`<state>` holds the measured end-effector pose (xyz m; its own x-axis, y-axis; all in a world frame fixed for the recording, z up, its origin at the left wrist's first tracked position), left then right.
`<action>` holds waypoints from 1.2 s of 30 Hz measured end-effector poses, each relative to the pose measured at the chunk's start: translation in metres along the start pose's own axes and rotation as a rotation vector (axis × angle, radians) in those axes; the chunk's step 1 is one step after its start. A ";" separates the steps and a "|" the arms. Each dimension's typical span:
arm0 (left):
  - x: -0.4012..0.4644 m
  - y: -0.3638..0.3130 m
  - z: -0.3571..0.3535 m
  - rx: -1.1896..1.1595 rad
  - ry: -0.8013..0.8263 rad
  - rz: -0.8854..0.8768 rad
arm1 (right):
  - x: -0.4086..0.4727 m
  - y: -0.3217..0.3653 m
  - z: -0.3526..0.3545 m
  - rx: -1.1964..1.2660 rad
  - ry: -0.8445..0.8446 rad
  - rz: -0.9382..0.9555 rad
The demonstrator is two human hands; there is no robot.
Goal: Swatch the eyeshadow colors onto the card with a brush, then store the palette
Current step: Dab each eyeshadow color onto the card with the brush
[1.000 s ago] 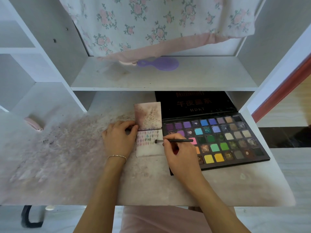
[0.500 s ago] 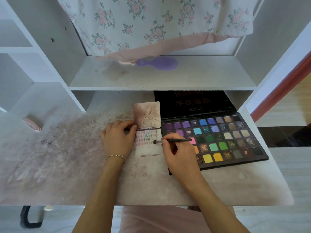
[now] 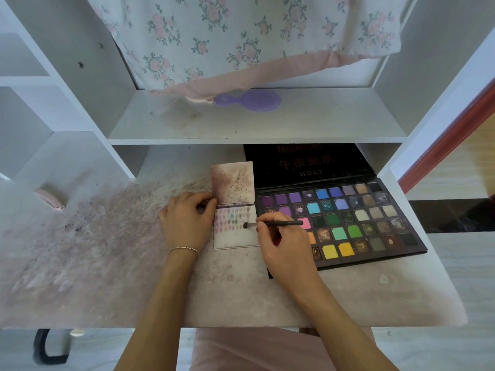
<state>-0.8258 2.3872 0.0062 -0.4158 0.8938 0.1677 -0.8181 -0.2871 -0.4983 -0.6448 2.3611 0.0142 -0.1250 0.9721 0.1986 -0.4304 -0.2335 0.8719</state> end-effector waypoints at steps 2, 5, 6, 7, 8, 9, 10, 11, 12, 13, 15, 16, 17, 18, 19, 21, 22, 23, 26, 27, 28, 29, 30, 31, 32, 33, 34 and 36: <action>0.000 0.000 0.000 0.007 0.003 -0.002 | 0.000 0.000 0.000 -0.003 0.005 0.003; 0.000 0.000 0.000 0.008 -0.001 -0.002 | 0.000 -0.001 -0.001 0.004 0.006 -0.001; 0.001 0.000 -0.001 0.007 -0.002 -0.002 | 0.000 -0.001 -0.001 0.005 0.006 -0.004; 0.001 0.000 -0.001 0.007 -0.002 -0.003 | 0.001 -0.001 -0.001 0.005 0.007 -0.004; 0.001 0.000 -0.001 0.007 -0.003 -0.003 | 0.001 -0.001 -0.001 0.006 0.011 -0.004; 0.001 0.000 -0.001 0.007 -0.004 -0.004 | 0.000 -0.001 -0.001 0.011 0.014 -0.002; 0.001 0.000 -0.001 0.008 -0.004 -0.004 | 0.000 -0.001 -0.001 0.022 0.012 0.004; 0.001 0.000 -0.001 0.010 -0.005 -0.005 | -0.001 0.000 0.000 0.038 -0.002 0.014; 0.001 0.000 -0.001 0.011 -0.005 -0.005 | -0.001 0.001 0.002 0.061 -0.025 0.024; 0.001 0.000 -0.001 0.012 -0.005 -0.004 | -0.002 0.002 0.005 0.090 -0.055 0.035; 0.001 0.000 -0.001 0.015 -0.003 -0.003 | -0.004 0.003 0.009 0.154 -0.119 0.062; 0.001 0.000 -0.001 0.018 -0.003 -0.003 | -0.005 0.003 0.011 0.185 -0.141 0.070; 0.001 0.000 0.000 0.019 -0.003 -0.002 | -0.006 0.003 0.012 0.214 -0.157 0.070; 0.001 0.000 0.000 0.019 -0.004 -0.002 | -0.007 0.002 0.014 0.238 -0.170 0.068; 0.001 0.000 0.000 0.018 -0.004 -0.002 | -0.008 0.002 0.015 0.257 -0.180 0.068; 0.000 -0.001 0.000 0.017 -0.005 -0.005 | -0.009 0.001 0.017 0.273 -0.189 0.073; 0.000 -0.001 0.001 0.015 -0.005 -0.007 | -0.009 0.001 0.020 0.270 -0.195 0.080; 0.000 -0.001 0.001 0.013 -0.004 -0.007 | -0.010 0.000 0.023 0.263 -0.201 0.089; 0.000 -0.001 0.001 0.008 0.000 -0.006 | -0.015 -0.004 0.036 0.260 -0.225 0.087; 0.000 -0.001 0.001 0.011 0.001 -0.006 | -0.017 -0.006 0.042 0.266 -0.243 0.075; 0.000 -0.002 0.001 0.012 0.000 -0.006 | -0.019 -0.009 0.048 0.266 -0.265 0.063; -0.001 -0.002 0.001 0.011 -0.003 -0.006 | -0.021 -0.012 0.055 0.259 -0.286 0.051; -0.001 -0.003 0.001 0.012 -0.006 -0.006 | -0.022 -0.015 0.061 0.249 -0.303 0.039; -0.001 -0.003 0.001 0.017 -0.009 -0.005 | -0.023 -0.018 0.066 0.245 -0.316 0.028; -0.001 -0.003 0.001 0.025 -0.011 -0.003 | -0.025 -0.021 0.071 0.251 -0.326 0.018; -0.001 -0.003 0.000 0.032 -0.013 0.001 | -0.026 -0.024 0.075 0.263 -0.335 0.007; -0.001 -0.003 0.000 0.037 -0.016 0.008 | -0.026 -0.026 0.080 0.272 -0.342 -0.004; -0.001 -0.004 0.000 0.040 -0.026 0.037 | -0.027 -0.031 0.088 0.260 -0.362 -0.017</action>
<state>-0.8219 2.3874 0.0077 -0.4561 0.8731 0.1722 -0.8167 -0.3338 -0.4707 -0.5499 2.3443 0.0215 0.2209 0.9322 0.2867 -0.1852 -0.2485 0.9508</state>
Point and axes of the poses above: each hand's wrist, its own x-axis towards the middle knuckle, its own z-axis out of the back of the hand, y = z × x, the point moved 5 cm from there along x, towards the middle knuckle, and after that the axes turned 6 degrees about x, right-handed, at the moved point
